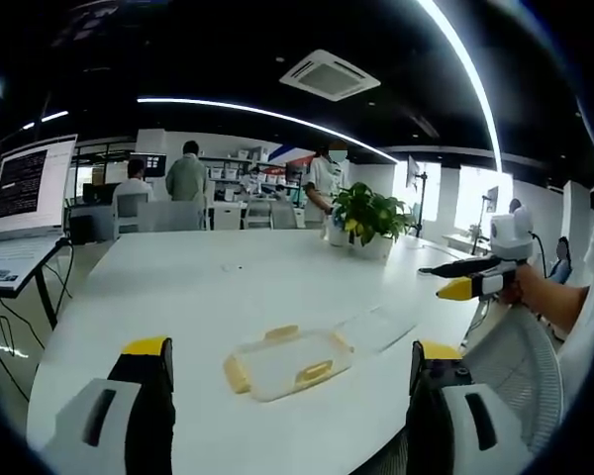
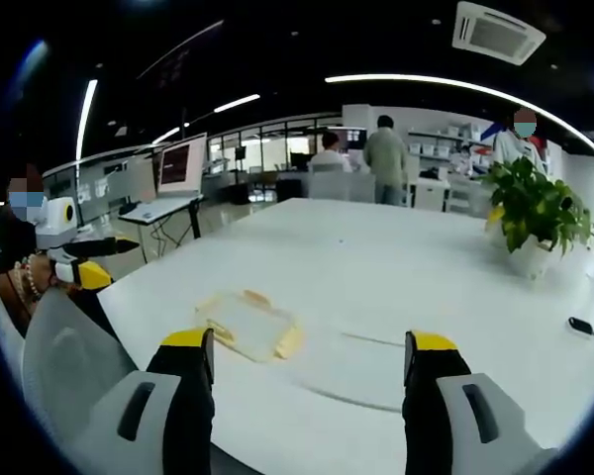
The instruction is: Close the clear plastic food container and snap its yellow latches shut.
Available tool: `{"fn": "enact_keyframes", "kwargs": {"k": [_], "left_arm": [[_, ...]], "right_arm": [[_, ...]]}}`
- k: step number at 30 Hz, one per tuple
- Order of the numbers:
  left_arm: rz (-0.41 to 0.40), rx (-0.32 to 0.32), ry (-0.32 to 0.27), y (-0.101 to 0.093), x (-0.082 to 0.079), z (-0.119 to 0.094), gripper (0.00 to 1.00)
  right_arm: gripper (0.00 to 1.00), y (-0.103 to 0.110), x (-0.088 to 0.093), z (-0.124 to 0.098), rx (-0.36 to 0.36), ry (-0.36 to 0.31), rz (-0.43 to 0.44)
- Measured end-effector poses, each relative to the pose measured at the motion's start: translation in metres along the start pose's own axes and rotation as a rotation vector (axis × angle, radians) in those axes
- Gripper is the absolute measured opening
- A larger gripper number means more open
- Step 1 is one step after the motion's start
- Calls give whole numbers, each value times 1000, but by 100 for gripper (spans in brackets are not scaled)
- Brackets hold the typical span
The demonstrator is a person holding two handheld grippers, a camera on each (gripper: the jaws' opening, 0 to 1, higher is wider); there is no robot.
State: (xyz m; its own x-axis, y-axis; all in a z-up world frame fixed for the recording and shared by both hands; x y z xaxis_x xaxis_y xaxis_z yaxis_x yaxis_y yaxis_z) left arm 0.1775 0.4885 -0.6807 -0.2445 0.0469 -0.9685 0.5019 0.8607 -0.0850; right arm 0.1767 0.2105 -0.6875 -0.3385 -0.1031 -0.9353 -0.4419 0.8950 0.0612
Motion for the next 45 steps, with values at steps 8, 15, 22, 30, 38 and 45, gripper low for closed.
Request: {"fn": "enact_keyframes", "kwargs": {"k": [8,15,22,30,38,45], "left_arm": [[3,-2,-3,1,-1,0,97],[11,-2,4,0,0,0,97],[11,-2,5,0,0,0,96],[2,-3,7,1,0,-1,95],[2,7,17,2,-1,-1,96],[3,20,21,5,-3,3,96]], "right_arm": [[76,2,-1,1,-4,2,-6],[76,5,-1,0,-8,0,1],[76,3,-2,-1,-14,-11,21],[75,1,-2,-1,-26,-10,28],[75,5,-2,-1,-40,0,27],[75,10,-5,3,-63,15,9]]}}
Point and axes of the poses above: the point that each gripper's makers call its tool centre point, and the gripper's own axes: z roughly forward along the fingers, y roughly to its left, x roughly out of its underside, the point moved 2 cm from there along -z, roughly backward along the fingers, and after that the axes turned 3 degrees about -x, right-handed, at the moved point
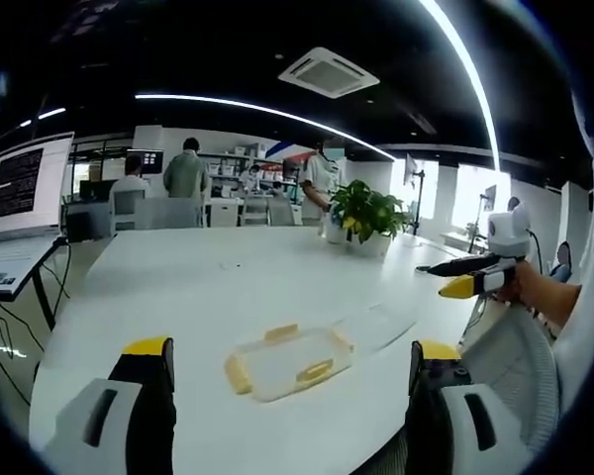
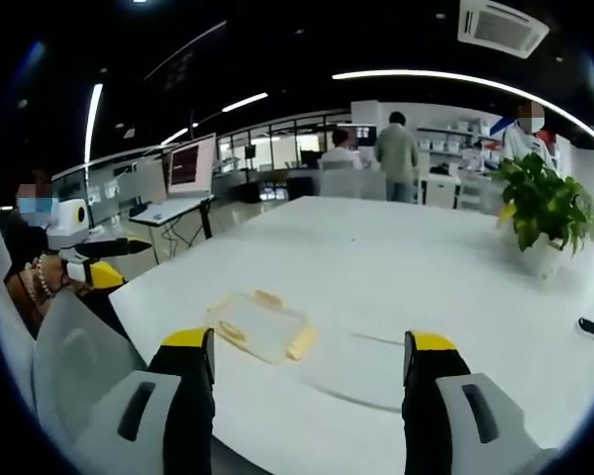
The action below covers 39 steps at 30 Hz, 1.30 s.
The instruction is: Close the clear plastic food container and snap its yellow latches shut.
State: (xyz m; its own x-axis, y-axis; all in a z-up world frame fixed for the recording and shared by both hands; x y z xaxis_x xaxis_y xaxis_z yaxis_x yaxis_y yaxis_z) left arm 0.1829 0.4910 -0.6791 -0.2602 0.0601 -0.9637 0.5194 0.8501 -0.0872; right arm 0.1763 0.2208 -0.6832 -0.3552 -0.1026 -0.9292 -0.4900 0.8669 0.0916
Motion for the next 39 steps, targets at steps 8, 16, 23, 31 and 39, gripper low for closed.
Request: {"fn": "enact_keyframes", "kwargs": {"k": [8,16,23,31,39], "left_arm": [[53,30,33,6,-1,12,95],[97,60,66,13,-1,25,91],[133,92,109,19,2,35,90],[208,152,165,23,5,47,86],[274,201,218,29,7,59,81]], "right_arm": [[75,-2,-4,6,-22,22,-27],[74,-5,-7,17,-43,44,-65],[74,-6,-9,27,-75,77,-123],[73,-6,-10,40,-126,115,-182],[70,-6,-13,53,-186,164,-267]]}}
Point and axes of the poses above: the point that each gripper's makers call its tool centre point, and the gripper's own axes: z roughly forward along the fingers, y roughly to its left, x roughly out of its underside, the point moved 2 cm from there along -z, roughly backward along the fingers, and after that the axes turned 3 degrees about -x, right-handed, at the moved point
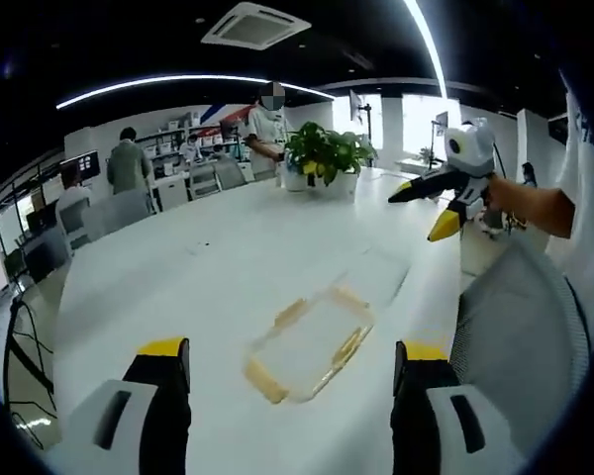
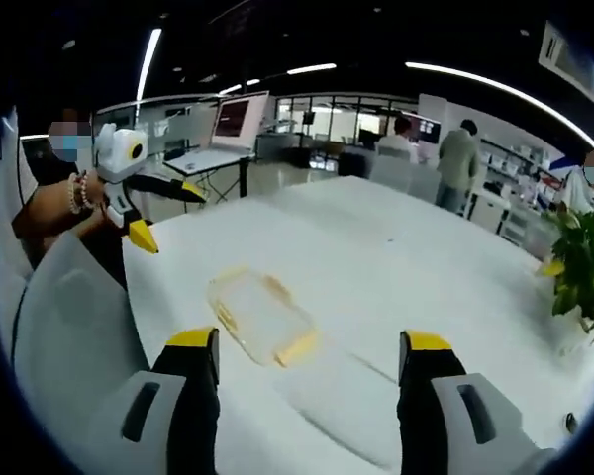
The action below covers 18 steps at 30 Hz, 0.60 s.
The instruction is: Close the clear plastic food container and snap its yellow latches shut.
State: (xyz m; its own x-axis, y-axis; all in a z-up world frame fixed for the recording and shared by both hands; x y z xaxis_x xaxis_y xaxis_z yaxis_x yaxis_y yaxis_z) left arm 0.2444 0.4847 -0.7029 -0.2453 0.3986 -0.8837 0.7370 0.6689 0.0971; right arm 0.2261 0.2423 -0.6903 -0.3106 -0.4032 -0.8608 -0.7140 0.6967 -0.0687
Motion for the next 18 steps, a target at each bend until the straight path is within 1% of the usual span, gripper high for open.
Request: {"fn": "enact_keyframes", "kwargs": {"k": [3,4,6,8,11,12,13,15,18], "left_arm": [[16,15,16,3,2,5,80],[21,29,28,3,3,7,80],[21,30,36,5,4,10,80],[35,46,47,6,6,12,80],[79,60,82,7,13,17,79],[81,69,98,7,15,19,79],[89,95,116,5,18,20,79],[94,116,132,5,20,23,79],[137,128,169,9,23,27,77]], "right_arm": [[71,0,1,4,-26,21,-19],[71,0,3,6,-44,43,-28],[71,-3,5,9,-48,62,-37],[71,-4,5,11,-52,73,-50],[71,-5,4,15,-77,84,-60],[71,-4,4,16,-82,89,-66],[71,-3,5,18,-96,99,-78],[71,-1,5,22,-116,115,-97],[70,-2,6,27,-134,136,-124]]}}
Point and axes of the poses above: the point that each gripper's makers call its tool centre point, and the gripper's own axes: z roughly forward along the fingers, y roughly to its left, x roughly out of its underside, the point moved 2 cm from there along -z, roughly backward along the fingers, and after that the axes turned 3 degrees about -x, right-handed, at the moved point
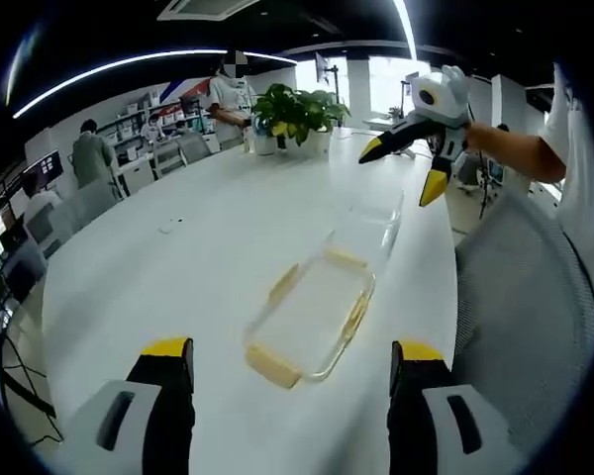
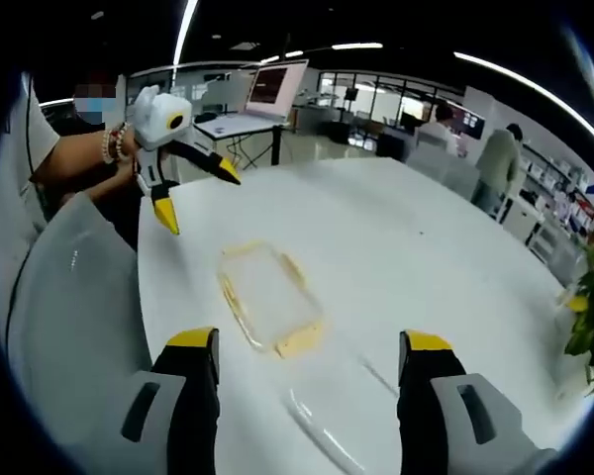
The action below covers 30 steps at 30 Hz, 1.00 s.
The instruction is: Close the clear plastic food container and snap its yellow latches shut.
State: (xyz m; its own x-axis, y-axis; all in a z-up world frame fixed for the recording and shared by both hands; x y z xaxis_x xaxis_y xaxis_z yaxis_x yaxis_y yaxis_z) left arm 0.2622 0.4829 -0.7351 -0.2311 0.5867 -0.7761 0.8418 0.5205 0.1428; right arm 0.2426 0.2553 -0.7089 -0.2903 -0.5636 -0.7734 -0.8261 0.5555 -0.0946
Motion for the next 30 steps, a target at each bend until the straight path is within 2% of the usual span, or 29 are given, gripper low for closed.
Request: {"fn": "enact_keyframes", "kwargs": {"k": [6,9,15,24,30], "left_arm": [[38,30,47,2,6,8,75],[96,55,99,2,12,13,73],[146,97,141,5,16,24,72],[215,164,189,6,23,35,66],[273,187,241,11,30,46,65]], "right_arm": [[69,-1,-1,11,-36,27,-40],[69,-1,0,17,-55,49,-68],[67,0,1,28,-94,87,-116],[64,2,8,44,-152,133,-145],[62,2,12,57,-187,173,-181]]}}
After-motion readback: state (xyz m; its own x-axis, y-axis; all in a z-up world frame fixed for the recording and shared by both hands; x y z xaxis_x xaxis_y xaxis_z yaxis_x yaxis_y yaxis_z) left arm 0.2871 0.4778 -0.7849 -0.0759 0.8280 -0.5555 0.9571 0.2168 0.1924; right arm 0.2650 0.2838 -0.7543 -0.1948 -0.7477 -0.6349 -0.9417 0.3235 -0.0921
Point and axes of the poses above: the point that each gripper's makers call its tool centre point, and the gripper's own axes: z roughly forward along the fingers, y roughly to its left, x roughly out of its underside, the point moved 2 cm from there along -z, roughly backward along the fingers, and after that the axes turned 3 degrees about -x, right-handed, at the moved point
